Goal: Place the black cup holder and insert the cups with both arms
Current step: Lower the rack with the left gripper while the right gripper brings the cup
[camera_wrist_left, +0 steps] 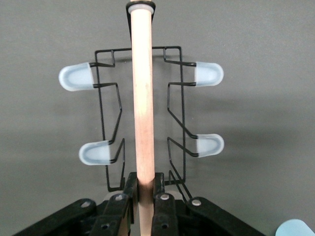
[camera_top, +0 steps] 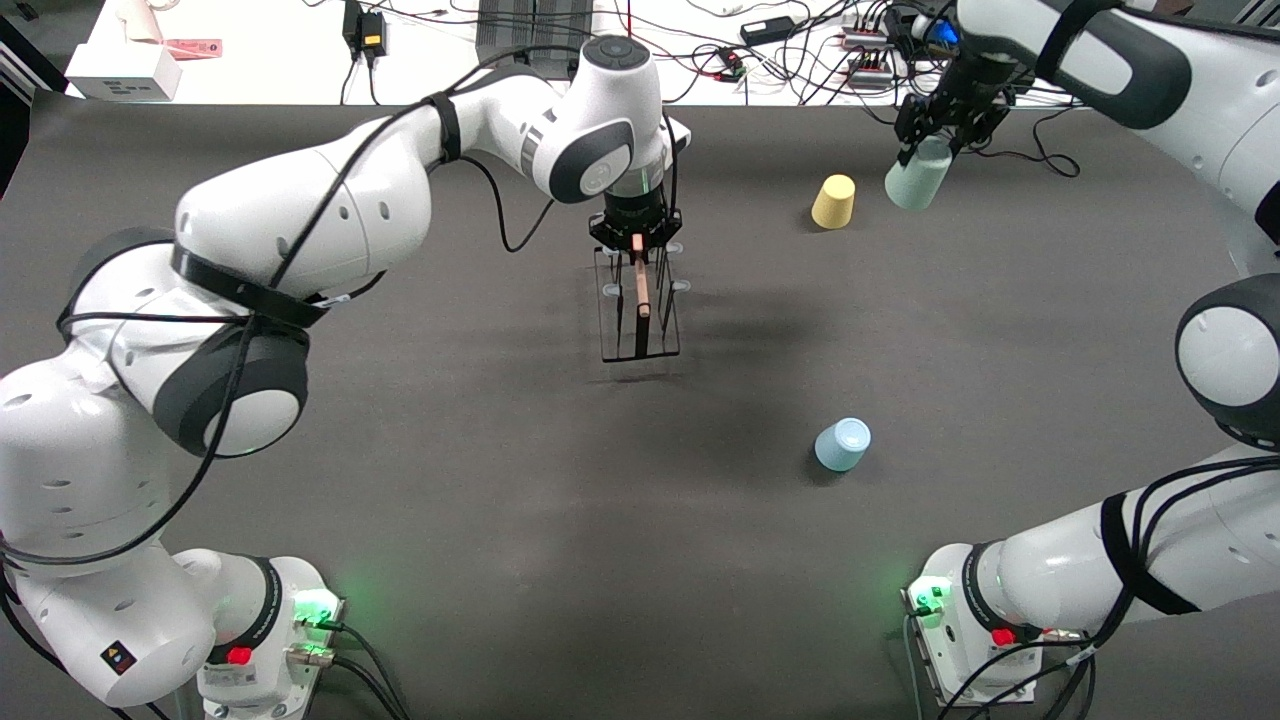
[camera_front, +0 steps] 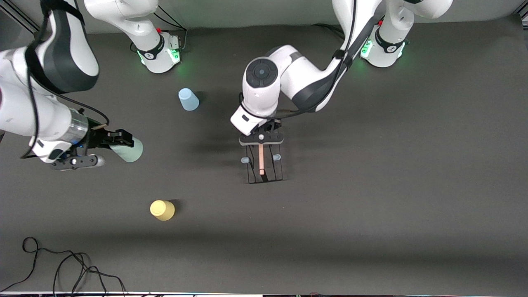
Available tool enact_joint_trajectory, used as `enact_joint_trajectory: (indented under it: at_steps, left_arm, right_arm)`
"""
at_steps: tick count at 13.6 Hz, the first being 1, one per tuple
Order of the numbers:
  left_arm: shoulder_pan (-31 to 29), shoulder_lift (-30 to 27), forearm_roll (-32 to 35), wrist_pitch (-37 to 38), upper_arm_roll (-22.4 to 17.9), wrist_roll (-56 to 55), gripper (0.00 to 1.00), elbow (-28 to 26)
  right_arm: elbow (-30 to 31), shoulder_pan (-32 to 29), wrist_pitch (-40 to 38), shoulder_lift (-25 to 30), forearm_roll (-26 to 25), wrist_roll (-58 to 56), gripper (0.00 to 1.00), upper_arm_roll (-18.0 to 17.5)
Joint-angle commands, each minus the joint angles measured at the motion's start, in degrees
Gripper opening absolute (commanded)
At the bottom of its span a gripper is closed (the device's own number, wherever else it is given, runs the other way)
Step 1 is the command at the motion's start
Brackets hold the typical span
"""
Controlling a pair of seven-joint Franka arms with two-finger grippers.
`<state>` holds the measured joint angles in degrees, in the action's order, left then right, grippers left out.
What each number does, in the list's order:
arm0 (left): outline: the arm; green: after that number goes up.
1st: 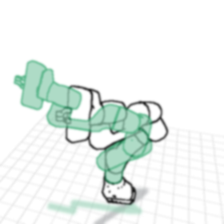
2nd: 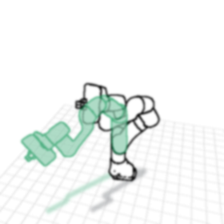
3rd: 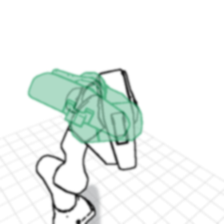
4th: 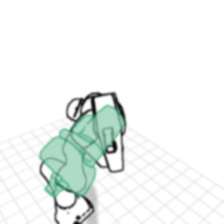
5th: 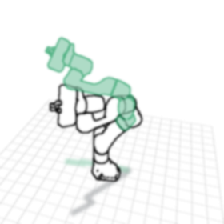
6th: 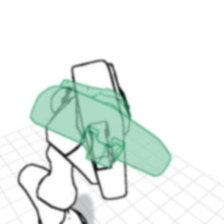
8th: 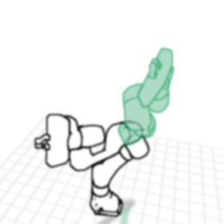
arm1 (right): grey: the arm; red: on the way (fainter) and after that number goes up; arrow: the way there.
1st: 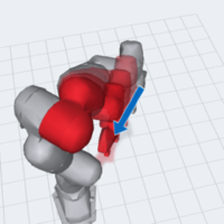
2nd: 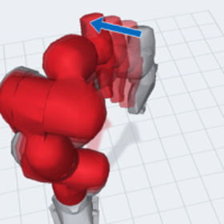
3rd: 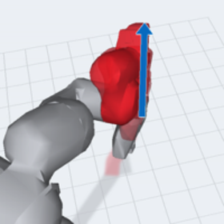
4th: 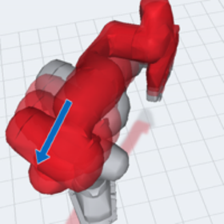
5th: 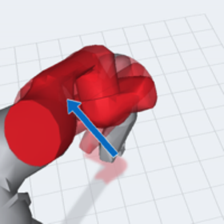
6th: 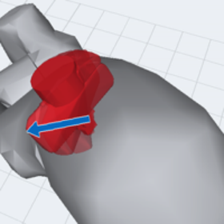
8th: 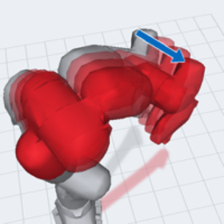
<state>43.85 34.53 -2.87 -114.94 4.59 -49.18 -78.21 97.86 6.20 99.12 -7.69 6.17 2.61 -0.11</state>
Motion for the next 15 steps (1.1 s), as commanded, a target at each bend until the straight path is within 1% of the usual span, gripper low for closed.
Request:
enact_joint_trajectory:
  at_steps: [1,3,4,5,6,8,9,10,12,15]
  left_arm:
    - [1.1,1.6,0.7,-1.8,-0.8,-1.2,0.00,1.8]
    - [1.1,2.3,0.7,-2.5,-0.8,-1.1,0.00,1.8]
    - [1.1,2.4,0.8,-2.8,-0.8,-1.0,0.02,1.8]
    - [1.1,2.6,0.8,-2.8,-0.8,-1.0,0.75,1.8]
    - [1.0,2.6,0.8,-2.6,-0.8,-0.8,0.99,1.8]
    - [0.4,2.0,0.8,-1.4,-0.9,-0.3,1.00,1.8]
    - [-0.2,0.9,0.8,-0.8,-1.2,-0.1,1.00,1.7]
    - [-1.5,-0.7,0.8,1.2,-1.7,1.1,1.00,1.5]
    - [-6.5,-4.0,-0.4,6.1,-1.4,6.9,1.00,0.5]
    - [-14.3,-11.9,-1.6,7.2,-1.3,14.5,1.00,-6.8]
  right_arm:
    - [-2.9,0.5,-1.1,-2.4,4.5,2.0,0.26,0.2]
    - [-3.0,0.7,-0.3,-2.8,7.2,4.7,0.26,0.0]
    - [-3.2,1.4,-0.1,-3.2,8.0,6.7,0.25,-0.2]
    - [-3.2,3.3,0.0,-3.6,8.0,9.3,0.25,-0.2]
    - [-3.2,5.4,0.0,-3.7,7.5,11.7,0.25,-0.2]
    - [-3.0,7.5,0.6,-4.3,7.4,15.3,0.25,-0.2]
    - [-2.6,9.2,0.9,-4.9,8.0,17.4,0.25,-0.2]
    - [-1.9,11.7,2.0,-5.5,8.0,20.4,0.25,-0.2]
    - [-1.6,15.0,3.4,-6.4,8.0,25.7,0.25,-0.2]
    - [-1.4,20.3,5.3,-7.9,8.0,32.0,0.24,-0.2]
